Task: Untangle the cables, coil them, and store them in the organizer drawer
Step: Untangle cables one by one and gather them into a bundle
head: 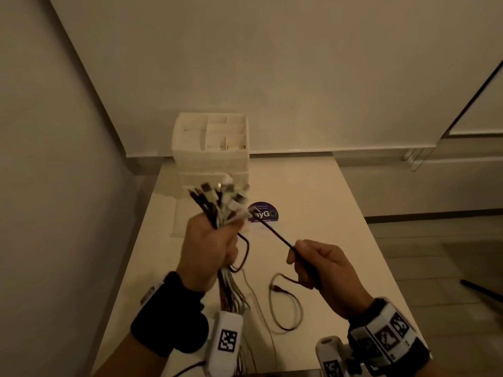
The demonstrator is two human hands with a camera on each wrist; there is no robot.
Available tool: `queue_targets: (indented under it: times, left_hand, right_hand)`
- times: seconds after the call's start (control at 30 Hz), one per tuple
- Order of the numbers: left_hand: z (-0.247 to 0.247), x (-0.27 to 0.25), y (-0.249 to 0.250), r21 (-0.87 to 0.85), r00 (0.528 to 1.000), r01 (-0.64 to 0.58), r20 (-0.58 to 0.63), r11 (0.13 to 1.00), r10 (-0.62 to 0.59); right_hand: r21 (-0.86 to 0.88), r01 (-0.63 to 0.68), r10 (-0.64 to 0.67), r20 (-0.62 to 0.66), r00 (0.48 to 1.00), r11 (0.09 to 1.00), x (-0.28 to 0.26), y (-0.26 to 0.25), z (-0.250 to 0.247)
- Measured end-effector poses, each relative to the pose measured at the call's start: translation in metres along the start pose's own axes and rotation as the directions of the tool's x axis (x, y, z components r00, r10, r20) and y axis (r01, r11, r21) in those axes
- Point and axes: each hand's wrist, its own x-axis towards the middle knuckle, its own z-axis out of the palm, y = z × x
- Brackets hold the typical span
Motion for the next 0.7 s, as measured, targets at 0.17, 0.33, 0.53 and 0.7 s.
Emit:
queue_targets:
  times: [0.17,0.33,0.53,0.7]
  left_hand:
    - [-0.042,0.021,0.024,-0.113,0.928,-0.15,-0.358,0.982,0.1]
    - [-0.03,-0.003,0.013,0.345,0.917,-0.174,-0.283,0.922,0.279]
    - [0.021,-0.024,-0.016,0.509,0.942,-0.214,0.334,0.834,0.038]
    - [0.016,-0.016,-0.014,0.552,0.975,-0.218,0.155,0.805,0.158]
  right_hand:
    - [-0.19,-0.044,0.043,-0.009,0.999,0.981,-0.014,0.034,-0.01]
    - [-0.196,-0.155,0.128,-0.144,0.981,0.968,-0.012,0.035,-0.013]
    - [-0.021,-0.032,0.033,0.013,0.999,0.999,-0.004,-0.003,0.008]
    - [0.105,-0.031,0.021,0.09,0.996,0.994,-0.007,-0.006,0.004]
